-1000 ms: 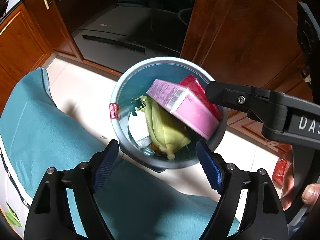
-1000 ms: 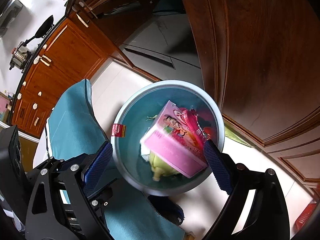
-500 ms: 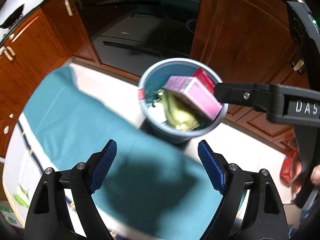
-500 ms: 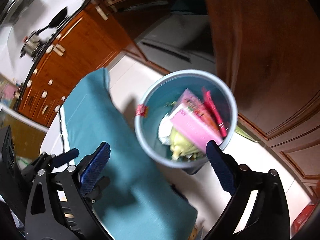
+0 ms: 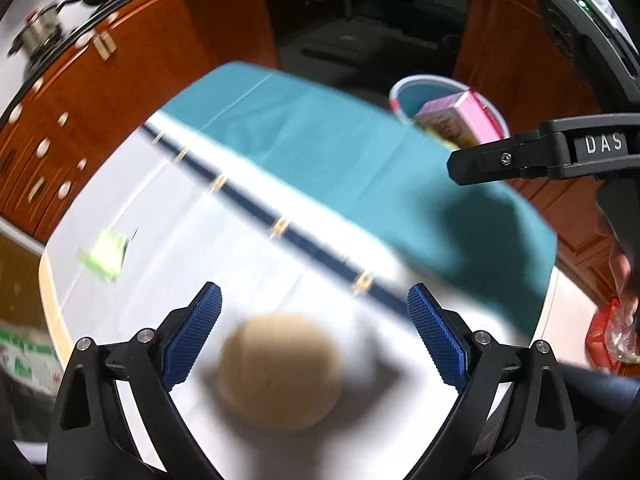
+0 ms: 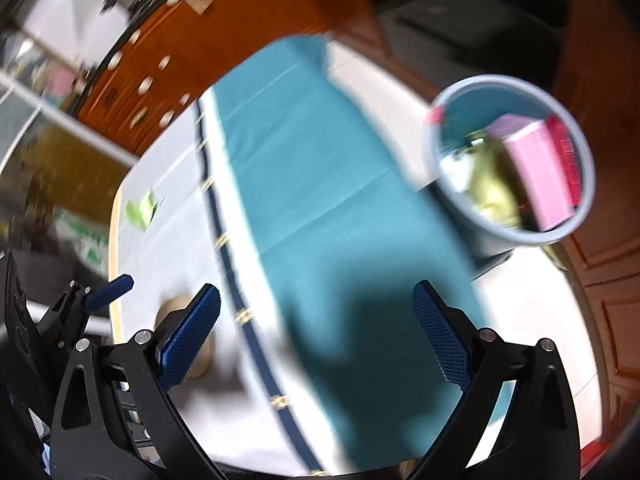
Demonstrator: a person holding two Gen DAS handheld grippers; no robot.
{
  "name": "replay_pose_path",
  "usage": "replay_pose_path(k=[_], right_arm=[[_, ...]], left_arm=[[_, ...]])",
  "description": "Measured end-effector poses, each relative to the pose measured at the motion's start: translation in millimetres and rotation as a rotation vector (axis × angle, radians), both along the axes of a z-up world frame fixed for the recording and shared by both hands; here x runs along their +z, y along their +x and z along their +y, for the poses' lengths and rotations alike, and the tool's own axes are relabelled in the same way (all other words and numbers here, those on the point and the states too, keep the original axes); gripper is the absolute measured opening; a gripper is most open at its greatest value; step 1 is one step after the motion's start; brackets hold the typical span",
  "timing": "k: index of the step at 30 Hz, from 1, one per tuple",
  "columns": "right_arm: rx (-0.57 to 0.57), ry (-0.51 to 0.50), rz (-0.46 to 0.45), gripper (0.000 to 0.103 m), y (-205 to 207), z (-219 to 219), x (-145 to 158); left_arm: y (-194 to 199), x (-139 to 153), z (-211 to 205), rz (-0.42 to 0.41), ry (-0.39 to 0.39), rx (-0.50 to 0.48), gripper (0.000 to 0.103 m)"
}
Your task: Collect trash
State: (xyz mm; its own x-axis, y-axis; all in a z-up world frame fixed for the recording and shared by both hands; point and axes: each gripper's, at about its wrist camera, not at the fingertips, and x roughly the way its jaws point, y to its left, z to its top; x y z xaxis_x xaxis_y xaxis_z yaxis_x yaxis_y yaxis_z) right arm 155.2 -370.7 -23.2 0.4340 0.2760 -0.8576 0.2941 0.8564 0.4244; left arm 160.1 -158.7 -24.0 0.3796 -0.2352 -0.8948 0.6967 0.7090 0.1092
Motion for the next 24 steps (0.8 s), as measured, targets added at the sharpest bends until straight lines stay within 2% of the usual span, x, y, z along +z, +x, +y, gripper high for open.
replay_pose_path(k=[5, 9, 16, 21, 24], right_arm=[[0.130, 0.020, 0.058, 0.093, 17.3, 62.3, -14.0], [0.200, 0.034, 0.098, 0.093, 22.6, 94.1, -23.6], [0.219, 0.071, 0.159, 0.093, 26.0, 108.6, -41.0], [0.202, 0.083, 0.169, 0.093, 31.3, 104.9, -47.4], [0.195, 0.096, 0.175, 0.093, 34.0, 104.7, -51.5]], left_arm=[[-9.1, -12.8, 38.3, 0.020, 0.000, 0.031, 0.095], [-12.8, -23.2, 51.4, 0.044, -0.008, 0.029, 0.096], [-21.1, -40.7, 50.3, 0.052, -0.011, -0.005, 0.096], [-15.8, -61.3, 45.3, 0.069, 0.024, -0.003, 0.097], [-14.0, -65.2, 40.8, 0.051, 0.031, 0.000, 0.099]])
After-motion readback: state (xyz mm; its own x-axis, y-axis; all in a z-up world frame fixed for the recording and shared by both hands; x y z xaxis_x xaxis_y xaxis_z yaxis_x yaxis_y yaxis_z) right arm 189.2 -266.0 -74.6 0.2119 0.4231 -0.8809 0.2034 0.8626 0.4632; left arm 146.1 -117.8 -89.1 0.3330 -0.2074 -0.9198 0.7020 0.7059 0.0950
